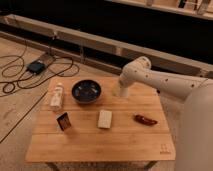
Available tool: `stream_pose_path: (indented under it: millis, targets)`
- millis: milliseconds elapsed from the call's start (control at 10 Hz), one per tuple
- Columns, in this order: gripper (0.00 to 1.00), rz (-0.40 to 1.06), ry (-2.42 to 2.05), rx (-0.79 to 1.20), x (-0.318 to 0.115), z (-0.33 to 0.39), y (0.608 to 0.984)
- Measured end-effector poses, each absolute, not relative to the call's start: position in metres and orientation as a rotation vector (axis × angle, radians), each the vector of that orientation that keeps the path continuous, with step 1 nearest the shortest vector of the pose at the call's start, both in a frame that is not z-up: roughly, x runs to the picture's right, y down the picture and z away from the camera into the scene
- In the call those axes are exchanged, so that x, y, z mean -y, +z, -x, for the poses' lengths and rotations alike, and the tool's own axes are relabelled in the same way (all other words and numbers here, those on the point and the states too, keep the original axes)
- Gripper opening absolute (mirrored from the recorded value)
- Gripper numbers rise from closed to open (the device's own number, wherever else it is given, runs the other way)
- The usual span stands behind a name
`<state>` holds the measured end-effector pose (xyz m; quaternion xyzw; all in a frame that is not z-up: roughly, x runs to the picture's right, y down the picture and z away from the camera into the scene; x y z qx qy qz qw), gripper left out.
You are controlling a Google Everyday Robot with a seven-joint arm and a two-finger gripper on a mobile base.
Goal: Place the ceramic cup over the eraser
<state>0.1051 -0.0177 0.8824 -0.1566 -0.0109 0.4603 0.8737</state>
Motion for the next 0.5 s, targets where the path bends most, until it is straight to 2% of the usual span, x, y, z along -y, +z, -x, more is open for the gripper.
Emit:
stream_pose_path:
  millis: [500]
  targets:
    - [0.8,0.309,0.952,-0.011,0.037,-0.122,0.904]
